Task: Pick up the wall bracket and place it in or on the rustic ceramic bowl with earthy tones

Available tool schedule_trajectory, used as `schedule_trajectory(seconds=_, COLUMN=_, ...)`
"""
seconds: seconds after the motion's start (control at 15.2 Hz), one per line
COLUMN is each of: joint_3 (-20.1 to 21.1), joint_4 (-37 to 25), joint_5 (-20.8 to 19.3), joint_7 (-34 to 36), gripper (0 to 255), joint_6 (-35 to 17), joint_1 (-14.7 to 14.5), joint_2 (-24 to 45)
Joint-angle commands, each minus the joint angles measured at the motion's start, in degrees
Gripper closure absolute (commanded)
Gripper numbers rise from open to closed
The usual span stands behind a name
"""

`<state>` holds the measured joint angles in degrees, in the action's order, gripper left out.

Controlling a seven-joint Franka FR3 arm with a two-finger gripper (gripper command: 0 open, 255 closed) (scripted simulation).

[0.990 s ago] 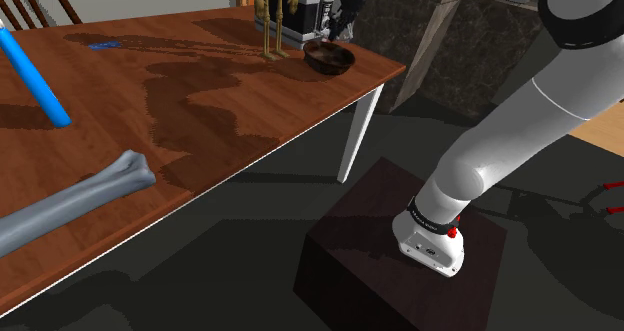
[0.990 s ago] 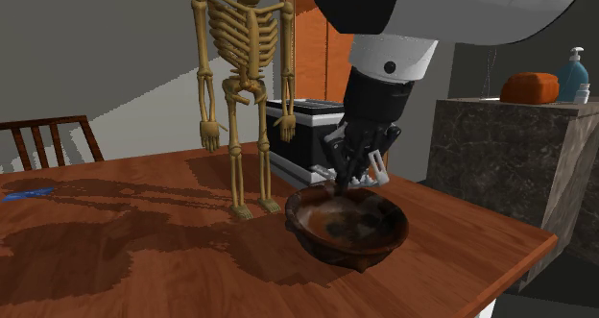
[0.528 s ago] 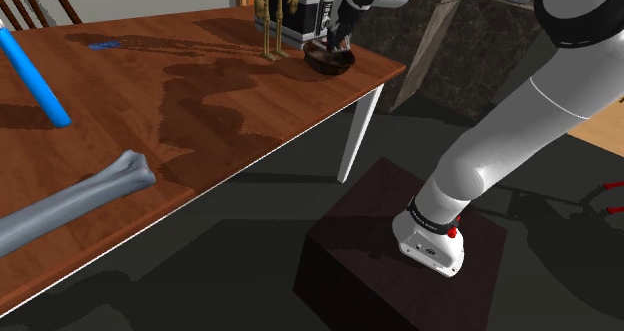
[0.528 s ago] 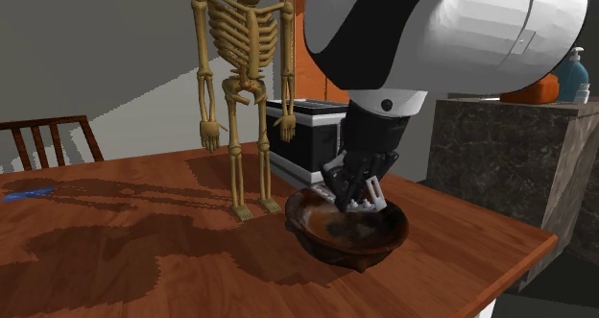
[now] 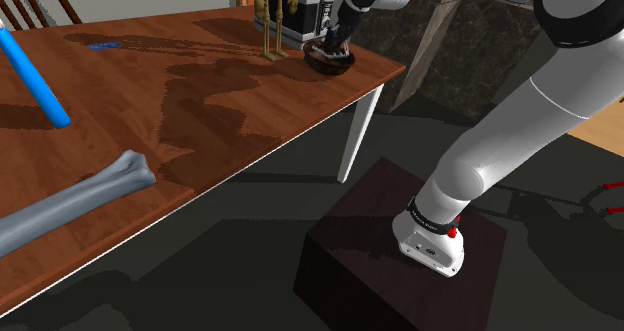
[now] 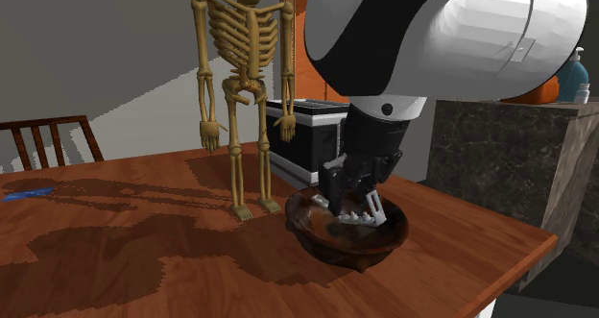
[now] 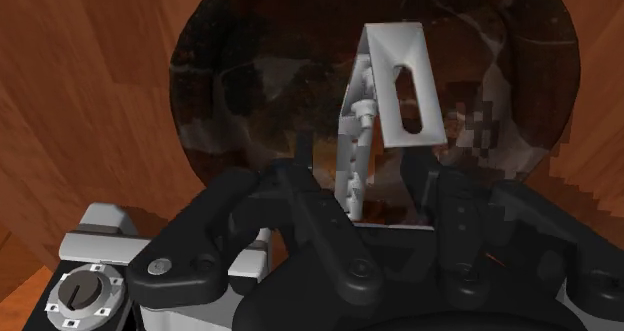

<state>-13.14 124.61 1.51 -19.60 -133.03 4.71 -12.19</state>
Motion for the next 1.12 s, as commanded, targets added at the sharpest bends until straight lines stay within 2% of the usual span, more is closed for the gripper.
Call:
schedule_trajectory(seconds=0.0, joint_3=0.00, joint_4=0.00, joint_5=0.00, joint_7=0.00, gripper=0, joint_6=0.00, joint_1=0.00, joint_2=0.00)
schedule_trajectory(seconds=0.26, joint_3=0.00, joint_4=0.00, joint_5=0.00, joint_7=0.00, gripper=0, joint_6=0.00, joint_1=0.00, joint_2=0.00)
schedule_trajectory(seconds=0.53, joint_3=0.44, joint_4=-2.78, joint_5=-1.19, joint_7=0.84, gripper=0, joint_6=6.84, joint_1=0.36, joint_2=-4.16)
schedule_trajectory(seconds=1.06, joint_3=0.44, joint_4=-2.78, joint_5=-1.19, joint_7=0.84, gripper=0, joint_6=6.84, joint_1=0.36, joint_2=-4.16)
